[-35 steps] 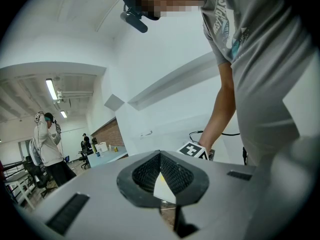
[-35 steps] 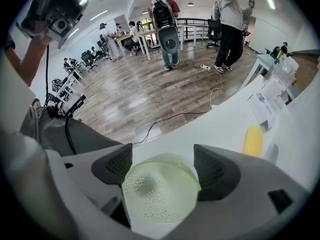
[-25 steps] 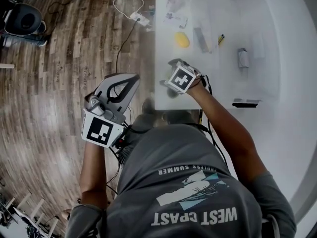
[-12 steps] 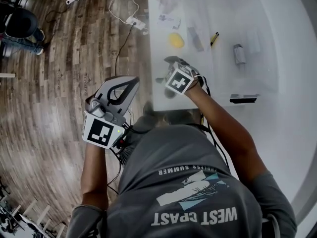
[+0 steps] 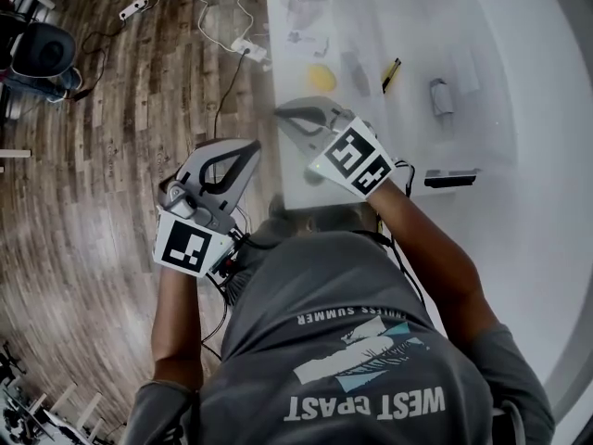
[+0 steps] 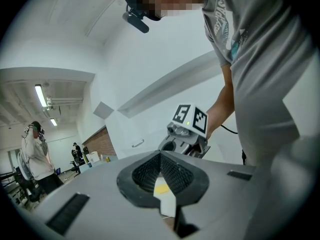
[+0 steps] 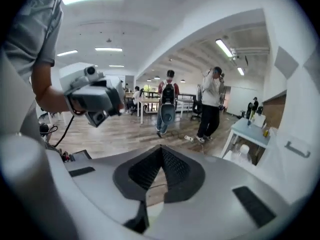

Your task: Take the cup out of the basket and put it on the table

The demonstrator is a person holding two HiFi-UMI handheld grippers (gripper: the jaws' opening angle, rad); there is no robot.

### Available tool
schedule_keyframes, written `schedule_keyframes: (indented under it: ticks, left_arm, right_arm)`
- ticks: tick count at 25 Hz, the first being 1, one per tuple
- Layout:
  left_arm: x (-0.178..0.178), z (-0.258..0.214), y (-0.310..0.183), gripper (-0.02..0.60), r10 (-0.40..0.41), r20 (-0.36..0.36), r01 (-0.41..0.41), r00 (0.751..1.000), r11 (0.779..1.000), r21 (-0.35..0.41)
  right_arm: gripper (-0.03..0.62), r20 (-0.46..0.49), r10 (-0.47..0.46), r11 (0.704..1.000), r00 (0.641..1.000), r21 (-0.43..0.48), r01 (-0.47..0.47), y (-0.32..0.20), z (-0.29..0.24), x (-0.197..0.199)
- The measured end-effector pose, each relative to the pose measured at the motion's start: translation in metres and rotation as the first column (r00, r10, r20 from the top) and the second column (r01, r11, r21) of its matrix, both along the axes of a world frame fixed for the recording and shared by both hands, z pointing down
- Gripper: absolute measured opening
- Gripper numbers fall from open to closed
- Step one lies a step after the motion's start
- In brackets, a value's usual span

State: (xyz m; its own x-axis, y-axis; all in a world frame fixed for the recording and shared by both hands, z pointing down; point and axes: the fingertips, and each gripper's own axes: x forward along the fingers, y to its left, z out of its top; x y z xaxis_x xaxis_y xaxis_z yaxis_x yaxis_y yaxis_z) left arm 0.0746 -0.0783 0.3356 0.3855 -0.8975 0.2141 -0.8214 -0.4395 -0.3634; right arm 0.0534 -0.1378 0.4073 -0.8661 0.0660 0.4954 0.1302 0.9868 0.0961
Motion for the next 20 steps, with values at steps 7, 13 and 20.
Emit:
schedule_keyframes:
  ticks: [7, 13, 20]
  left_arm:
    - [0.007, -0.030, 0.006, 0.008, 0.028, 0.004, -0.028, 1.000, 0.998, 0.050]
    - [0.013, -0.055, 0.019, 0.008, 0.063, 0.023, -0.065, 0.998, 0.993, 0.099]
    - [0.036, -0.066, 0.027, 0.008, 0.127, 0.051, -0.132, 0.991, 0.983, 0.127]
  right_arm:
    - [0.009, 0.251, -0.135, 0.980, 0.958, 0.176, 0.092, 0.038, -0.128, 0.027]
    - [0.009, 0.359, -0.002, 0.984, 0.933, 0.166, -0.062, 0.053, -0.184, 0.065]
    - [0.009, 0.380, 0.045, 0.963, 0.924, 0.230, -0.142, 0.070, -0.202, 0.103]
